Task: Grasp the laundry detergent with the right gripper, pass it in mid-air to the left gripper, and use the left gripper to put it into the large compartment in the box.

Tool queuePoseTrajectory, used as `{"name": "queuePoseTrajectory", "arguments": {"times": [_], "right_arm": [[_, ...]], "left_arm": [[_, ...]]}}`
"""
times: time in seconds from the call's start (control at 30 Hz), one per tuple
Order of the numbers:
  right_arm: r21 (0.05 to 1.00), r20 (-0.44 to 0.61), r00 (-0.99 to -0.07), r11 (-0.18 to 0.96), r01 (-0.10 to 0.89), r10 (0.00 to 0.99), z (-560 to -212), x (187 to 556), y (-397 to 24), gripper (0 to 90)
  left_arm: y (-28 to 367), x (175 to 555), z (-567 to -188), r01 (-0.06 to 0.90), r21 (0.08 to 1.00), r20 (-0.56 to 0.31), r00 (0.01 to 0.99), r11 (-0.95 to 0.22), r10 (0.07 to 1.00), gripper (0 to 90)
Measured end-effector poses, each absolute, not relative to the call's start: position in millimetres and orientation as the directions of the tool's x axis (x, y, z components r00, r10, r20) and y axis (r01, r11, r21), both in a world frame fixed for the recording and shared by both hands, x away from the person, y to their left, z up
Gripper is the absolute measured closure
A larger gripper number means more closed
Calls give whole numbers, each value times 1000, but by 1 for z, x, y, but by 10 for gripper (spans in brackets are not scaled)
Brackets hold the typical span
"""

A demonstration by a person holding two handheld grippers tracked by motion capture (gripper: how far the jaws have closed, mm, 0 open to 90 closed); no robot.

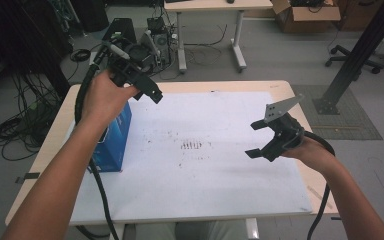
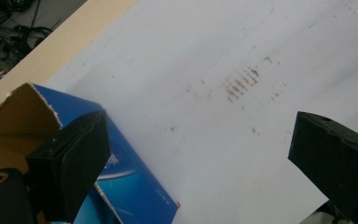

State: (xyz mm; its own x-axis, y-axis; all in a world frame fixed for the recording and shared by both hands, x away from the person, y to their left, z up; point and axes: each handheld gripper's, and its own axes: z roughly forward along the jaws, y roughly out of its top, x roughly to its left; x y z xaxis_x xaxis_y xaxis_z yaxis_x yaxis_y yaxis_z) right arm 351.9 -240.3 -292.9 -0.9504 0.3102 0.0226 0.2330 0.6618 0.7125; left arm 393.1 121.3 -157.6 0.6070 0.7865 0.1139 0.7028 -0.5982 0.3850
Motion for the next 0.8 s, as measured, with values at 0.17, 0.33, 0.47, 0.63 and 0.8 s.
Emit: {"name": "queuePoseTrajectory", "arguments": {"times": [0.17,0.33,0.47,0.63,0.8], "right_arm": [[701,24,-949,671,240,315,-292,353,-241,30],[693,23,-946,676,249,324,-290,354,-242,28],[691,20,-945,678,248,326,-287,355,-240,26],[687,14,-946,685,244,323,-282,357,-236,26],[681,10,-948,692,240,319,-279,360,-232,25]], "left_arm": [[109,398,-163,667,372,117,656,-646,745,56],[99,401,-167,632,363,112,700,-685,705,56],[89,404,-174,589,341,113,748,-733,654,57],[75,407,-180,528,326,118,800,-784,588,60],[67,409,-185,482,316,117,835,-817,538,59]]}}
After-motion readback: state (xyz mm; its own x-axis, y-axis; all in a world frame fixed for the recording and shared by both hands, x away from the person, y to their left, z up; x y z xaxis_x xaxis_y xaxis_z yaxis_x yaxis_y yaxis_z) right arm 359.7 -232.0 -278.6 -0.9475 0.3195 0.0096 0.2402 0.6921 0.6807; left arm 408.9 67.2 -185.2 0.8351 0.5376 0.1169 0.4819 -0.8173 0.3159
